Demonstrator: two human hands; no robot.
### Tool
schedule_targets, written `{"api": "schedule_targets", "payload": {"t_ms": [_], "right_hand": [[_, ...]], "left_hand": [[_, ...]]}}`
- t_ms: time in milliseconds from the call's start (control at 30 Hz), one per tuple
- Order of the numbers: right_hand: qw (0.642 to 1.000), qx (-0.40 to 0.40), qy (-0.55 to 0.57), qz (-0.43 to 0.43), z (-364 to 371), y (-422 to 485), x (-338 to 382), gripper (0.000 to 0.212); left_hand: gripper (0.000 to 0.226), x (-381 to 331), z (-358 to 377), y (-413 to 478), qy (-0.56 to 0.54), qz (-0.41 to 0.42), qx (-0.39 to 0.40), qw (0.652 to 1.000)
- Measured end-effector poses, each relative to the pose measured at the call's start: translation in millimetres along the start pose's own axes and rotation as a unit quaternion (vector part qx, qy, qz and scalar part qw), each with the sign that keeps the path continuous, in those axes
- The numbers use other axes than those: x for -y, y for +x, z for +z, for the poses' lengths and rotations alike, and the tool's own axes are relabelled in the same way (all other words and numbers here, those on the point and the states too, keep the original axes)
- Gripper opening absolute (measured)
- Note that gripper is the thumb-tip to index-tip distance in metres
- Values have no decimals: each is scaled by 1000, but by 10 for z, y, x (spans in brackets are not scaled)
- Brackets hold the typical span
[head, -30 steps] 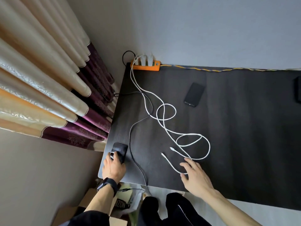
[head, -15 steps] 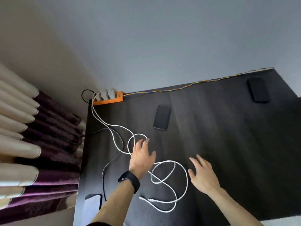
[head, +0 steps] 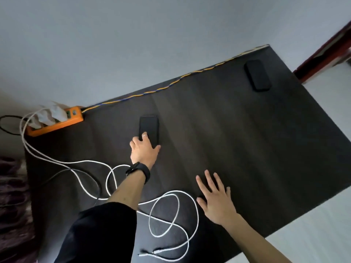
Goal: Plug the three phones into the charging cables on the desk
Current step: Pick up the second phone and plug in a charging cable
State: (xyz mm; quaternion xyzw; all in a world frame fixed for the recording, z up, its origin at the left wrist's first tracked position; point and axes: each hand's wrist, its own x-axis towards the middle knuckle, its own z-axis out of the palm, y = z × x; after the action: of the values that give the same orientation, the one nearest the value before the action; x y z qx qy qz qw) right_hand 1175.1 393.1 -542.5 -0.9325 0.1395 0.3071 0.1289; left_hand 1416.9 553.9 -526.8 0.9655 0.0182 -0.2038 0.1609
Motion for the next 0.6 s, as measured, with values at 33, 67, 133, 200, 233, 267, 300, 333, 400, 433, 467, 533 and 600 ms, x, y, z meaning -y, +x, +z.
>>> {"api": "schedule_targets", "payload": {"t_ms": [33, 67, 133, 200, 233, 267, 300, 333, 400, 433, 467, 533, 600], "right_hand": [[1000, 3, 1, 2, -10, 0, -13, 71], [1000, 7, 3, 4, -23, -1, -15, 71], [1000, 20, 10, 6, -69, -1, -11, 72], [999, 37, 18, 4, -124, -8, -20, 75], [999, 46, 18, 1, -157, -14, -23, 77], [998, 55, 18, 1, -199, -7, -23, 79], [998, 64, 20, 3, -248, 2, -17, 81], [997, 70, 19, 6, -297, 15, 2, 81], [998, 66, 10, 23, -389, -3, 84, 74], [999, 43, 8, 28, -416, -65, 139, 66], [1000, 3, 9, 24, -410, -160, 188, 53], [995, -92, 29, -11, -316, -428, 271, 24], [989, -112, 48, -85, -108, -774, 386, 16]], "left_hand": [[82, -21, -9, 3, -1, 0, 4, 1000], [87, -24, -45, -3, -1, -3, 10, 1000], [98, 8, -130, -9, -41, -31, 35, 998], [99, 104, -308, -54, -227, -98, 94, 964], [94, 172, -455, -153, -382, -128, 138, 905], [79, 268, -575, -279, -507, -137, 186, 831], [58, 365, -682, -450, -585, -129, 223, 769], [41, 470, -777, -655, -628, -114, 247, 729], [32, 700, -900, -1090, -675, -94, 265, 682], [38, 829, -943, -1331, -700, -95, 266, 656], [46, 975, -956, -1573, -725, -100, 265, 627], [62, 1249, -949, -2052, -767, -99, 280, 569], [75, 1537, -915, -2518, -790, -85, 281, 538]]}}
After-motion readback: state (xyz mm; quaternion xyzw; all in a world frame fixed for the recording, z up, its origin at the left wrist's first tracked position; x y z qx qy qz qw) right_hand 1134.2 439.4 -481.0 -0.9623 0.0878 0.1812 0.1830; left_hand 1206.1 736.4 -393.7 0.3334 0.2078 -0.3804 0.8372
